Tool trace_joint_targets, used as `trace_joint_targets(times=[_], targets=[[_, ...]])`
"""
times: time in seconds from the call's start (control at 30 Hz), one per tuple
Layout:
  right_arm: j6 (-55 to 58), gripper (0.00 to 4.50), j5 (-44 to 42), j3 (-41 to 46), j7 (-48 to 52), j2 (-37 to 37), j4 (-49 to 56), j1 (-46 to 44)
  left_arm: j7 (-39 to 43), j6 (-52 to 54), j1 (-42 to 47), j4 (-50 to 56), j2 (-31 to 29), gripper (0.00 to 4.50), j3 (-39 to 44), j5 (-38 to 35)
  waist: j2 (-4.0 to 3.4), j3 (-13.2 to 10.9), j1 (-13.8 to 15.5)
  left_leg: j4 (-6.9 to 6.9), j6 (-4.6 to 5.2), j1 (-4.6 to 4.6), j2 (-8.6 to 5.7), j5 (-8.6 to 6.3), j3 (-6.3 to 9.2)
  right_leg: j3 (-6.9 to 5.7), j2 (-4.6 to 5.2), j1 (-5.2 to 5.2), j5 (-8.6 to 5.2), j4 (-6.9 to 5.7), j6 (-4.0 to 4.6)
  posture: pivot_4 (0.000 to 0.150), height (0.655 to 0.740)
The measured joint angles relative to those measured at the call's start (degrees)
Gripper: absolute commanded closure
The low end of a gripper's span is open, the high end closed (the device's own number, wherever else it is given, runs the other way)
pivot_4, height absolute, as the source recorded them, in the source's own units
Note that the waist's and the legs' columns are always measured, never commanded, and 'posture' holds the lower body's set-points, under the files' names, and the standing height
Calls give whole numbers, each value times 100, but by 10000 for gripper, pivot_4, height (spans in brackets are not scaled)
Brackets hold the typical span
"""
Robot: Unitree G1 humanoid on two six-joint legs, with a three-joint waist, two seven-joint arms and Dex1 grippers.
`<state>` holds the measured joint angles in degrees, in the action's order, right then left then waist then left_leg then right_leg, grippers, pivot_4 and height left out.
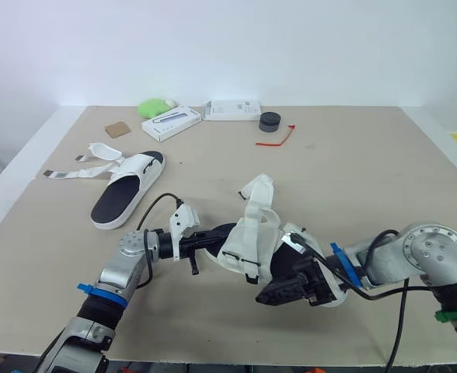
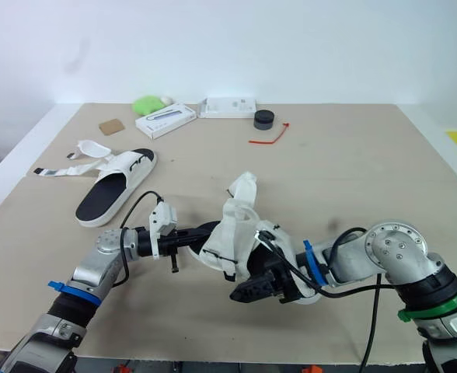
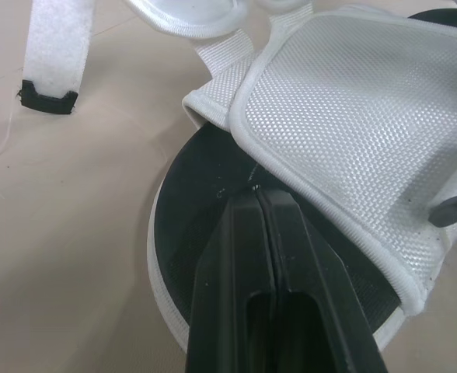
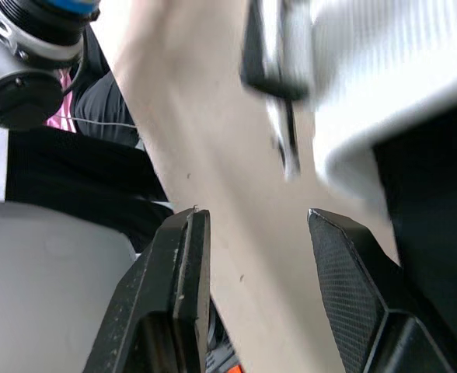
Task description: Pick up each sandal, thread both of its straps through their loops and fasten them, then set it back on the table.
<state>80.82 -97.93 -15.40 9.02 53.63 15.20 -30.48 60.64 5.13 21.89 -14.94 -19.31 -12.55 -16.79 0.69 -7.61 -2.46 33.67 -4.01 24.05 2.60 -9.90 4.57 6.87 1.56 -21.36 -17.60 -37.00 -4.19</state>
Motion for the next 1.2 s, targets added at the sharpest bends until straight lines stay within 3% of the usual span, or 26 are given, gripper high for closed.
trace_joint_targets(times=[0.4, 0.67, 0.77, 0.87, 1.2], targets=[[313, 22561, 1304, 65, 189, -434, -653, -806, -62, 110, -8, 26, -37, 45000, 46, 0, 3, 2, -21, 1, 7, -10, 6, 5, 0, 3, -2, -3, 6, 0, 8, 1500, 7400], [556, 22561, 1456, 426, 457, -762, -669, -696, -34, 152, -20, 97, -36, 45000, 48, -1, -2, 3, -16, -5, 7, -4, 5, 5, 4, 2, -9, -2, 8, 0, 6, 1500, 7400], [569, 30741, 1372, 522, 499, -792, -554, -608, -30, 153, -26, 106, -35, 45000, 46, -1, -2, 4, -15, -5, 7, -3, 4, 4, 6, 2, -10, 0, 8, 0, 5, 1500, 7400], [579, 43934, 1253, 684, 609, -805, -495, -510, -30, 153, -27, 113, -36, 45000, 47, -1, -1, 3, -15, -6, 7, -2, 4, 4, 7, 3, -10, -1, 8, 0, 5, 1500, 7400], [641, 44914, 1012, 859, 1293, -540, 153, -258, -10, 153, -18, 114, -23, 45000, 44, -1, 1, -4, -4, -6, 7, 4, 1, 4, 11, 2, -10, -3, 5, 0, 2, 1500, 7400]])
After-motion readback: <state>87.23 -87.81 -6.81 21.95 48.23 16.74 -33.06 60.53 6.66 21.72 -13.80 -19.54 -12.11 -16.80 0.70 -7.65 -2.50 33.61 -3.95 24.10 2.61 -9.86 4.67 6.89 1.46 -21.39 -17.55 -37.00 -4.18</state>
